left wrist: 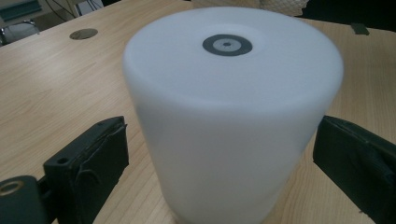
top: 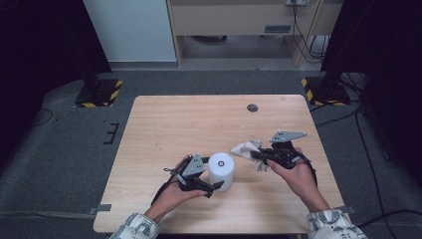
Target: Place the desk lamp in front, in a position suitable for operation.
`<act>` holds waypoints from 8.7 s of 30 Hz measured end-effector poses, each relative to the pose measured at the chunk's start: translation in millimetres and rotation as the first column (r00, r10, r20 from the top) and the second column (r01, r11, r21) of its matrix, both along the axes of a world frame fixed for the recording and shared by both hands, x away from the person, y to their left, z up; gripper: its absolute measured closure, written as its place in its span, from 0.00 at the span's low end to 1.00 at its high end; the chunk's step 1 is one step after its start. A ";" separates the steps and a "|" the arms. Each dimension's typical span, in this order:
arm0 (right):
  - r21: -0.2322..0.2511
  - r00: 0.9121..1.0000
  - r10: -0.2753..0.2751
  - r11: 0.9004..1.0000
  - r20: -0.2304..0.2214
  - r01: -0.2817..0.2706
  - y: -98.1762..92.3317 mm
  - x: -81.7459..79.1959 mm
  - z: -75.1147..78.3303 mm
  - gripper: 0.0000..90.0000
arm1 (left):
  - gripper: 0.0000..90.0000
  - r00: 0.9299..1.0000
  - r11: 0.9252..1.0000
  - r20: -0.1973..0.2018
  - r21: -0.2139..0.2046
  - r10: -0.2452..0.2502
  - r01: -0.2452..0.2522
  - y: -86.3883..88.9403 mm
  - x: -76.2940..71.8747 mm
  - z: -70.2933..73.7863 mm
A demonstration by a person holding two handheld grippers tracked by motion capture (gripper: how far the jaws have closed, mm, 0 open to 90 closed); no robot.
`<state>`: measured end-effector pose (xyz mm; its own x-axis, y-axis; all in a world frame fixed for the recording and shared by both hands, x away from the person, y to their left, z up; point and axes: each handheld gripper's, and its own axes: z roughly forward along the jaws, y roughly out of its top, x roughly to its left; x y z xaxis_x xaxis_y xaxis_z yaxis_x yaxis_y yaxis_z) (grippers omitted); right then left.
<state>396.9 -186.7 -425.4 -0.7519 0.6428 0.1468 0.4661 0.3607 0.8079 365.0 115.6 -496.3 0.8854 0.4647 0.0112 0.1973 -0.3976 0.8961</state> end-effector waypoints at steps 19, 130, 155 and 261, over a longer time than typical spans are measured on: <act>-0.148 0.989 0.146 0.979 0.012 -0.143 92.5 2.5 17.0 0.90 | 0.11 1.000 1.000 -0.001 -0.010 -0.026 0.026 0.0 1.0 3.0; -0.151 0.982 0.190 0.970 -0.003 -0.188 48.2 -21.6 13.3 0.90 | 0.09 0.998 0.999 -0.020 -0.019 -0.052 0.051 -19.7 -0.1 4.0; -0.167 0.979 0.206 0.965 0.004 -0.203 67.7 -7.0 17.0 0.90 | 0.09 0.998 0.998 -0.022 -0.024 -0.056 0.056 -18.3 -1.3 3.0; -0.106 0.967 0.218 0.967 -0.131 -0.232 47.2 18.7 -63.0 0.92 | 0.09 0.998 0.998 -0.021 -0.027 -0.057 0.057 -17.7 -1.1 2.6</act>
<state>415.6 -139.5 -488.5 -0.8614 0.4768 0.1750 0.4502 0.5575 0.6975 363.9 98.0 -493.7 0.9104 0.4133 -0.0203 0.1948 -0.3849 0.9022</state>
